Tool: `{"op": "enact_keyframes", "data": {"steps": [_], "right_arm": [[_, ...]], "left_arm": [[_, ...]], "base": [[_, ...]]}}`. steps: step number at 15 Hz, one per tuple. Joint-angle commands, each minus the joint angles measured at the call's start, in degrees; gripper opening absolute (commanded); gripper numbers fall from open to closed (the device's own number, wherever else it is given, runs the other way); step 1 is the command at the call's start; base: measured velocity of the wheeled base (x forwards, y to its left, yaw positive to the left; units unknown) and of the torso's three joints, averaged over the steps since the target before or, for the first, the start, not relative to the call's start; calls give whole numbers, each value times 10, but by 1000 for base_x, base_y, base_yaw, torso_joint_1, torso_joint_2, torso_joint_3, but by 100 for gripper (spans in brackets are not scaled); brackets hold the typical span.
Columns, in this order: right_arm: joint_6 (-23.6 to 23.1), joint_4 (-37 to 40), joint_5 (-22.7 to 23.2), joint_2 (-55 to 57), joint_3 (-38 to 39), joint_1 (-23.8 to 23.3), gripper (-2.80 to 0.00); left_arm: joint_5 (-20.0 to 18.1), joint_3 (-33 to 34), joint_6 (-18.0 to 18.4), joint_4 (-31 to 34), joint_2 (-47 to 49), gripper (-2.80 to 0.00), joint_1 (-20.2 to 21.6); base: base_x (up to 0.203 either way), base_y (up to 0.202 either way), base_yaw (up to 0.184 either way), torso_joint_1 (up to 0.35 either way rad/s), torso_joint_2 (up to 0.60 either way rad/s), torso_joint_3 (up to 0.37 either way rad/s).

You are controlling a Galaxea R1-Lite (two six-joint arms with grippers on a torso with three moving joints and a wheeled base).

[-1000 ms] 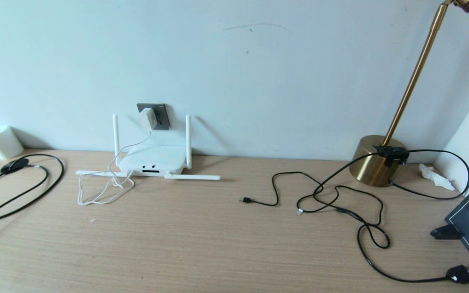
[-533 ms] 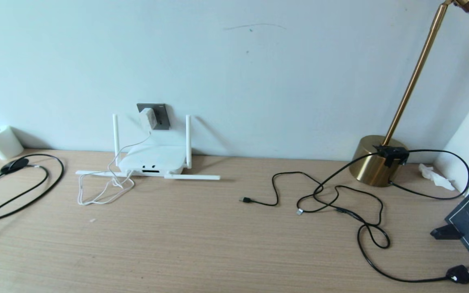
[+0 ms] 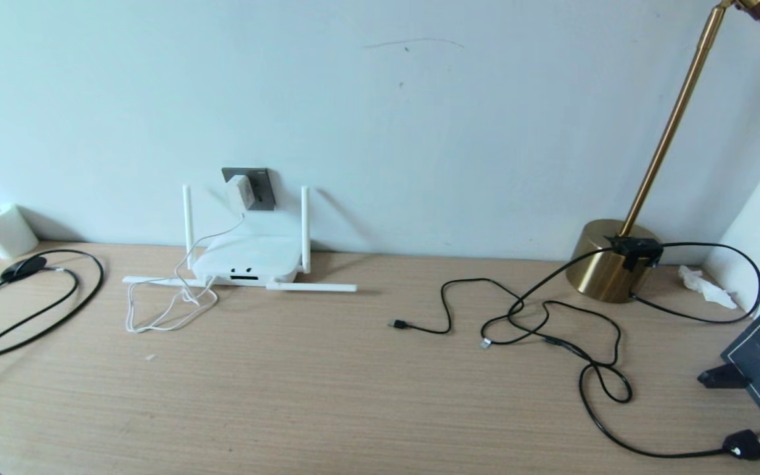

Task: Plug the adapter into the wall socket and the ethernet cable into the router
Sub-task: Pick up cable

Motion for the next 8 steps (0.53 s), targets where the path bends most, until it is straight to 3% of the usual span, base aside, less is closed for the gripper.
{"op": "enact_keyframes", "data": {"steps": [1, 8], "right_arm": [[0, 0, 0, 0, 6, 0, -280], [0, 0, 0, 0, 6, 0, -280]], "left_arm": [[1, 3, -3, 0, 4, 0, -10], [2, 4, -3, 0, 8, 0, -10]], "base": [[0, 0, 0, 0, 0, 0], [0, 0, 0, 0, 0, 0]]}}
